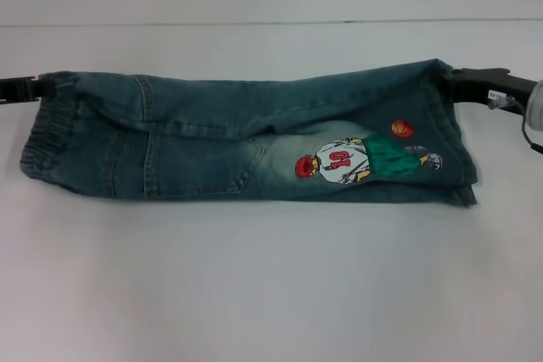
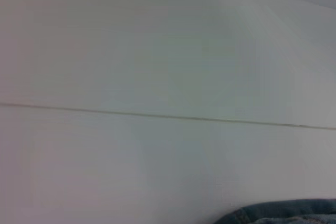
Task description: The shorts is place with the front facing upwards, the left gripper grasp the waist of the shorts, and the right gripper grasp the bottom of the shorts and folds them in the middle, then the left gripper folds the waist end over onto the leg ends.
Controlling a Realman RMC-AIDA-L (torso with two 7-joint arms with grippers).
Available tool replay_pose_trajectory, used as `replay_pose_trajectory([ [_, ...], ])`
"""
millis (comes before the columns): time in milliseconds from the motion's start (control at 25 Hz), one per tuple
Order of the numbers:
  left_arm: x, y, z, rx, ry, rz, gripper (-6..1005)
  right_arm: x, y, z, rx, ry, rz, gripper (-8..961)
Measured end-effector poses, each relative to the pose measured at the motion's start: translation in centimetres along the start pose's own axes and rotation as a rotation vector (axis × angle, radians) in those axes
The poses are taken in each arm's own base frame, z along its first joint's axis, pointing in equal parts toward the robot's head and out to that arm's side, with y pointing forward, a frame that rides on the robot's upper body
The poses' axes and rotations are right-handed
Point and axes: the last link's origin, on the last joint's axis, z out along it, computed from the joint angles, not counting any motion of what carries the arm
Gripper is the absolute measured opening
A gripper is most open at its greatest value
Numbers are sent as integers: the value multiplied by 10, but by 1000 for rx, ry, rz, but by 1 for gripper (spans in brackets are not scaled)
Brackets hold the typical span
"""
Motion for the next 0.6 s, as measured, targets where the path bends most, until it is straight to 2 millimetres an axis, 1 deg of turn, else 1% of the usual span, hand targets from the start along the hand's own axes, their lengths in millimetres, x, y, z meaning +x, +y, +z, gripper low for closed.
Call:
replay_pose_trajectory([
  [160, 2, 2, 4, 8, 0, 20, 69, -1, 3, 6, 18, 3, -23, 17],
  [360, 1, 4, 7, 12, -2, 24, 74, -2, 2, 9, 36, -2, -19, 81],
  [600, -3, -2, 8, 49, 11, -19, 177, -1, 1, 8, 43, -7, -9, 158],
])
